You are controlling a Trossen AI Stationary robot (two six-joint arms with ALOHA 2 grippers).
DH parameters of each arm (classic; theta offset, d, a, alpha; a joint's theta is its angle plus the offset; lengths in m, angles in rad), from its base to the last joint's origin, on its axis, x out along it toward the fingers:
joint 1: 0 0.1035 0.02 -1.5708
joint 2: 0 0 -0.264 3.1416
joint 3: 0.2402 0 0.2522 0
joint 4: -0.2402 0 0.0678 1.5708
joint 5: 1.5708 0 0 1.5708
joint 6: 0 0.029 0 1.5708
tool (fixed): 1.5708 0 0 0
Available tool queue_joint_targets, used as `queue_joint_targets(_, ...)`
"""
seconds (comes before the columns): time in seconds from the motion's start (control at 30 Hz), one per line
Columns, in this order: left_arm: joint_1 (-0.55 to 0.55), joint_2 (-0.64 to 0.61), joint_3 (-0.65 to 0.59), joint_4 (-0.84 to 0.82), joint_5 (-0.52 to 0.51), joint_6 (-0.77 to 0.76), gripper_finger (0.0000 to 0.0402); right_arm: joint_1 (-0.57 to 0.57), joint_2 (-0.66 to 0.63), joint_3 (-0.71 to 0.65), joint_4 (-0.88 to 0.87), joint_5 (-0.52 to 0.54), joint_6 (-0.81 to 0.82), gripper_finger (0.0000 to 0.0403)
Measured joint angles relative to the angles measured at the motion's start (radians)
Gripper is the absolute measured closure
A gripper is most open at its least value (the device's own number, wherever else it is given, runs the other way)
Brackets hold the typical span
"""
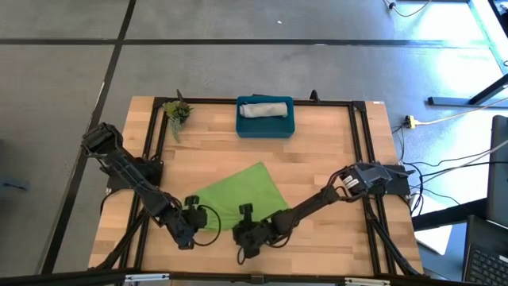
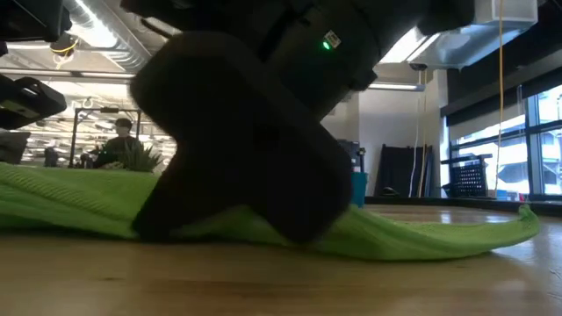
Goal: Roll microfiber towels into tight, uniform cylinder then place into a basket
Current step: Roll the green microfiber cloth
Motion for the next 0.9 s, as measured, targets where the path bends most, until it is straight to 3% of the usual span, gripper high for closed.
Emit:
queue_joint_targets(0.7, 0.058, 0.000, 0.000, -0.001, 0.000, 0.032, 0.0401, 0.002, -0.021, 0.004, -0.105, 0.035, 0.078, 0.0403)
queue_joint_targets(0.9, 0.057, 0.000, 0.000, -0.006, 0.002, 0.031, 0.0369, 0.003, -0.022, 0.005, -0.108, 0.035, 0.078, 0.0403)
